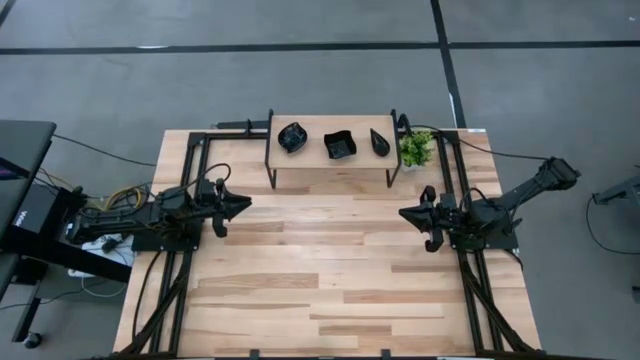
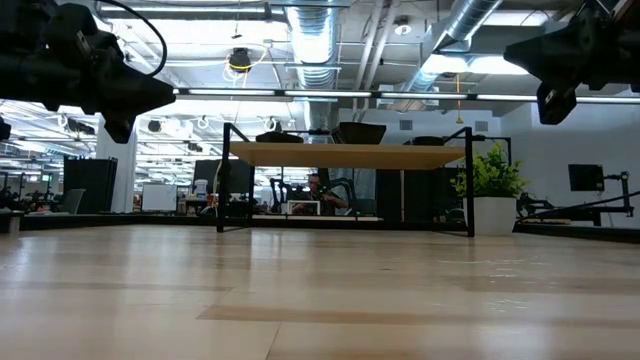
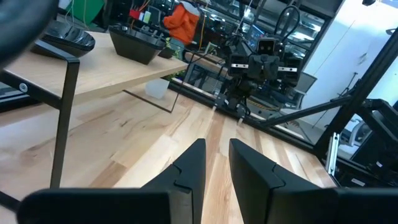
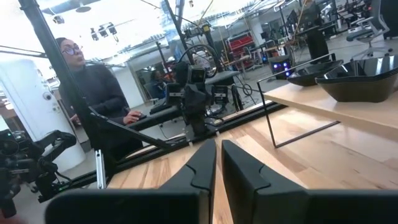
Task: Pick & Place Mini shaped plates
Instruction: Return to Home Position
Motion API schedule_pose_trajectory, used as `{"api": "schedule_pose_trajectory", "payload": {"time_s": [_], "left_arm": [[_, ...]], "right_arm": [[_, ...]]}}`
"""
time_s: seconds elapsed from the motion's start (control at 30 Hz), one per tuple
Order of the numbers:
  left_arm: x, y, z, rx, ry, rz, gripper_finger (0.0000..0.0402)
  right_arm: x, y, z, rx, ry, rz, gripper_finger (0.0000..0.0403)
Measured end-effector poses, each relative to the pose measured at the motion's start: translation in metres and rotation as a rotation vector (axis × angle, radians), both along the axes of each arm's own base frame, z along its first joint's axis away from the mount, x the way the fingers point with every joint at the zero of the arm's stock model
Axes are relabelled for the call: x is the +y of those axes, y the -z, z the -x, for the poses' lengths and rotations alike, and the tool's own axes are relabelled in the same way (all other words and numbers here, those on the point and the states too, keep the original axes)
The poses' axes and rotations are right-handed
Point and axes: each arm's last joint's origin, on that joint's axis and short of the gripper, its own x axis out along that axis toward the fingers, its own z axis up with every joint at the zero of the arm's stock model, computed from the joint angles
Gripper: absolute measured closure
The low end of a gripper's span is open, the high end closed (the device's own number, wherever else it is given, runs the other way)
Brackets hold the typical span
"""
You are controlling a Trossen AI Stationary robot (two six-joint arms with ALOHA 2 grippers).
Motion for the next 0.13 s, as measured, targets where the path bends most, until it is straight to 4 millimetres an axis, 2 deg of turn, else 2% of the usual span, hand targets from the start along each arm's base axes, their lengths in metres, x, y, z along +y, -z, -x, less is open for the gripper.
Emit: {"api": "schedule_pose_trajectory", "payload": {"time_s": [0.13], "left_arm": [[0.0000,0.0000,0.0000,0.000,0.000,0.000,0.0329]], "right_arm": [[0.0000,0.0000,0.0000,0.000,0.000,0.000,0.0381]]}}
